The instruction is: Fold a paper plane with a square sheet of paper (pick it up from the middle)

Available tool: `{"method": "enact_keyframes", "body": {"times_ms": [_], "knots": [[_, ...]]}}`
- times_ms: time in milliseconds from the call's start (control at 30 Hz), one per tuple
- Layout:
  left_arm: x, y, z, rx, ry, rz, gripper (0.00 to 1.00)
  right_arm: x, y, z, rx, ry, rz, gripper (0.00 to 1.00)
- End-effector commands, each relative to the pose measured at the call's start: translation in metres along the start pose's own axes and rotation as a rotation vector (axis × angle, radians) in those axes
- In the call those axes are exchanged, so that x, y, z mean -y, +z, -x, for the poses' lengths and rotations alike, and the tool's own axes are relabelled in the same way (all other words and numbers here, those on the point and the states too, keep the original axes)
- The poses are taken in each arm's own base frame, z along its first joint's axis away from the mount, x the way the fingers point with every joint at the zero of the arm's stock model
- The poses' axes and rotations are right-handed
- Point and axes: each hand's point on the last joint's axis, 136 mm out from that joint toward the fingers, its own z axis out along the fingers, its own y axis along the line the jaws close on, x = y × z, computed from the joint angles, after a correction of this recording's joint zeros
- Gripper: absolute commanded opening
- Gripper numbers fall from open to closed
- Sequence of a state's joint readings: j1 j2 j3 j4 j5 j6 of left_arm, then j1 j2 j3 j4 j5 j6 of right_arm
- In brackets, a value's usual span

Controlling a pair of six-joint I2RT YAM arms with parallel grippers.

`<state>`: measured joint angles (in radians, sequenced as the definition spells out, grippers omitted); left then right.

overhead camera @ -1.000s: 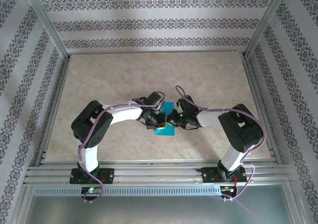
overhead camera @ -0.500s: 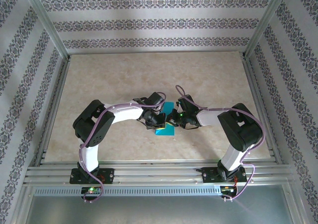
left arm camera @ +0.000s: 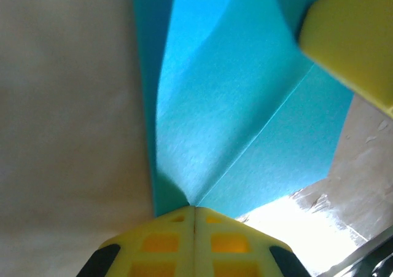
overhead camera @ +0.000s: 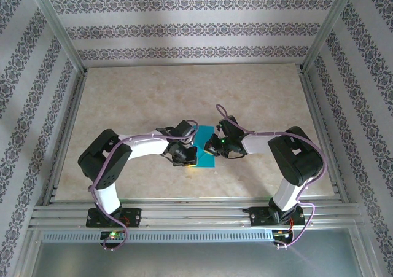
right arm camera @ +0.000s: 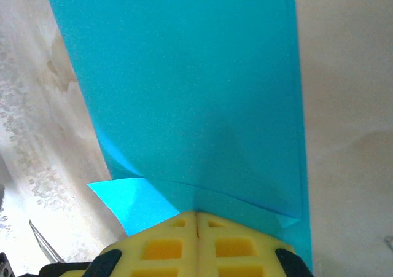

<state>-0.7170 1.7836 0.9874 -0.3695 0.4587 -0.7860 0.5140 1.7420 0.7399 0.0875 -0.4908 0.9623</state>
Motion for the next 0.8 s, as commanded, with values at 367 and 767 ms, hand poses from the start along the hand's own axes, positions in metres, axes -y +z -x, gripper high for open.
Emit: {"method": "enact_keyframes", "body": {"times_ms": [367, 767], "knots": [[0.020, -0.044, 0.018, 0.104, 0.033, -0.005, 0.00, 0.096, 0.006, -0.026, -0.050, 0.115, -0.339, 0.00], [0.006, -0.002, 0.022, 0.031, -0.032, 0.031, 0.00, 0.087, 0.007, -0.024, -0.049, 0.104, -0.298, 0.00]]}}
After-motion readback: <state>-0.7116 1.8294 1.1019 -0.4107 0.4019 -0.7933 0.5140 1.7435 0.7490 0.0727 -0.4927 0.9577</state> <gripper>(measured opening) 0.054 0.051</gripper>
